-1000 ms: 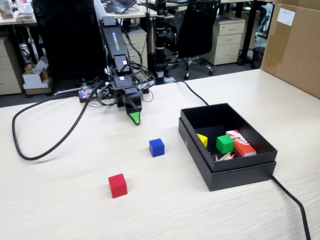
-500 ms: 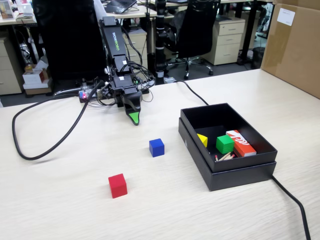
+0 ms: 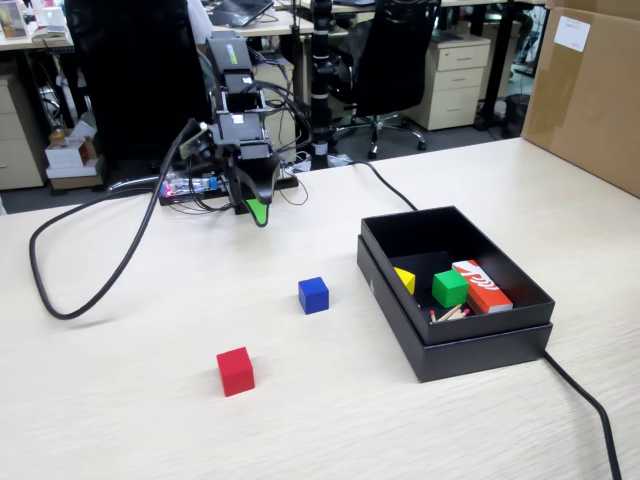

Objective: Put the red cube on top of the blue cube

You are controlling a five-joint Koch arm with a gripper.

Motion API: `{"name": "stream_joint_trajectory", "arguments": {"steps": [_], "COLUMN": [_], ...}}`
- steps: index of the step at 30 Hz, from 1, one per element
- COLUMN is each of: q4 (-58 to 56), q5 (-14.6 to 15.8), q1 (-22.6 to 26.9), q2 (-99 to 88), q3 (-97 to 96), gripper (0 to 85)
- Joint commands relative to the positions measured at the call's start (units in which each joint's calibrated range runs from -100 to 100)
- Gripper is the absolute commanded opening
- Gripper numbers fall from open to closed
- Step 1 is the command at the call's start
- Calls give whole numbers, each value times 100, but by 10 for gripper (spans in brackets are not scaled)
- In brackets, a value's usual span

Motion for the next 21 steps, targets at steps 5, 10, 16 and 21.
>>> {"name": "stream_joint_trajectory", "arguments": {"steps": [5, 10, 16, 21], "q4": [-1582, -1902, -1902, -1893], "q5": [-215, -303, -342, -366], "q1": [-190, -322, -454, -498], "q2": [3485, 5046, 6606, 7513], "q3": [4302, 5589, 6414, 6958], "gripper": [471, 453, 447, 447]}}
